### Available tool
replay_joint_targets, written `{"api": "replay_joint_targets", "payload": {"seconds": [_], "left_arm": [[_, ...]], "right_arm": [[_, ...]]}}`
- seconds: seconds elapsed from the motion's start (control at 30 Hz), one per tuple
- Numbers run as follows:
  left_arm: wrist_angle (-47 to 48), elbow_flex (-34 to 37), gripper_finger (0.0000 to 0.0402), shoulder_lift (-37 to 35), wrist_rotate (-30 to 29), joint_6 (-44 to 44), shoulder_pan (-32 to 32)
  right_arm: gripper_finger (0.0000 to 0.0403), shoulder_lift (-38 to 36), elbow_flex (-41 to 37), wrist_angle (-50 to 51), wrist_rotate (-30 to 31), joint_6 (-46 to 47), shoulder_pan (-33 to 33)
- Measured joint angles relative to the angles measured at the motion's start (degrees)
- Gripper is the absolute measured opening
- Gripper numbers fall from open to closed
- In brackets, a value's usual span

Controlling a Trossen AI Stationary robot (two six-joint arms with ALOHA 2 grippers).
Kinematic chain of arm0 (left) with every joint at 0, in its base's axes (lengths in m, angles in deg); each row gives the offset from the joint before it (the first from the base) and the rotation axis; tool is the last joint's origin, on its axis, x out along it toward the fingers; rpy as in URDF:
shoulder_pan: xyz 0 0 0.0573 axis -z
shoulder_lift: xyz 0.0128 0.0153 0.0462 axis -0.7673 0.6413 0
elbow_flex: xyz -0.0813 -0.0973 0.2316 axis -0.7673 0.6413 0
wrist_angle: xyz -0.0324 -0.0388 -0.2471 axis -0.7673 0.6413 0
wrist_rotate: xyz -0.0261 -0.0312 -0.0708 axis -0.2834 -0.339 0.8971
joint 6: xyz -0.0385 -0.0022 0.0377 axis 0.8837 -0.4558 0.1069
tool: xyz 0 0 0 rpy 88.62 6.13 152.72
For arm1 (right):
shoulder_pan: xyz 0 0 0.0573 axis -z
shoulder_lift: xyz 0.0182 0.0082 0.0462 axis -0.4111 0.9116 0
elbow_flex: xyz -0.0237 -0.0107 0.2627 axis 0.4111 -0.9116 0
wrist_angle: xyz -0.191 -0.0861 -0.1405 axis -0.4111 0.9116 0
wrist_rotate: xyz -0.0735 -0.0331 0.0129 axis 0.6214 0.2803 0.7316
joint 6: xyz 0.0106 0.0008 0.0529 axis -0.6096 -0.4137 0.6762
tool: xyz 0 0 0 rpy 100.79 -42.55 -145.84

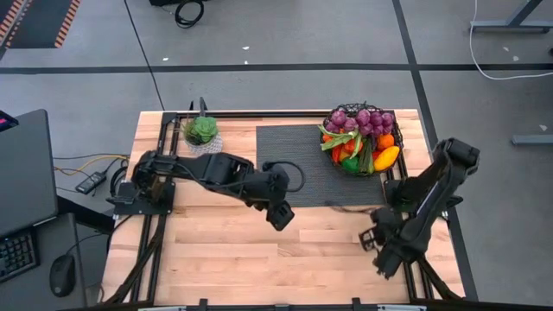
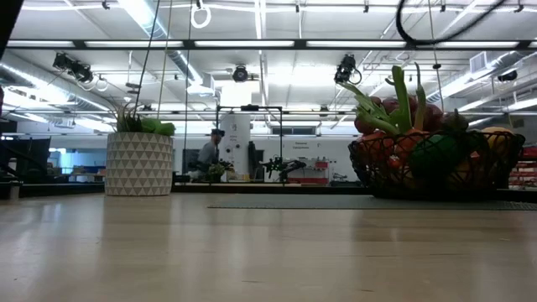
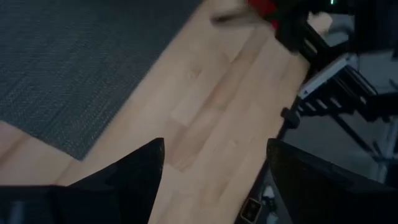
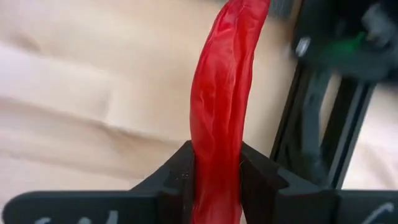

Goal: Build produce basket
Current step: Put the red chili pepper into the black basket

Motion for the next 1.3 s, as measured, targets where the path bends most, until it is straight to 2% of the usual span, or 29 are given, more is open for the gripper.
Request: {"api": "replay_joint_targets", "payload": {"seconds": [0.2, 0.37, 0.57, 0.93, 1.13, 1.3], "left_arm": [[2.10, 0.00, 0.0290, -0.11, 9.93, -7.64, -2.99], [8.22, -0.11, 0.0290, -1.09, 10.28, -15.26, -4.10], [8.93, -0.02, 0.0264, -1.66, 9.94, -19.82, -7.70], [7.49, -0.02, 0.0168, -6.33, 9.73, -30.65, -17.07], [5.53, -0.09, 0.0119, -9.10, 9.82, -35.43, -21.91], [4.99, -0.09, 0.0093, -10.44, 9.78, -36.20, -25.10]], "right_arm": [[0.0110, -10.83, 4.78, 12.94, 11.50, 0.82, 6.39], [0.0109, -21.51, 6.06, 14.62, 23.84, -4.14, 14.49], [0.0110, -29.24, 5.17, 14.72, 30.63, -5.00, 24.13], [0.0110, -29.59, 4.49, 14.37, 30.95, -11.18, 42.09], [0.0110, -28.16, 4.49, 14.52, 30.96, -11.17, 48.60], [0.0110, -26.26, 4.51, 14.50, 31.19, -11.17, 53.08]]}}
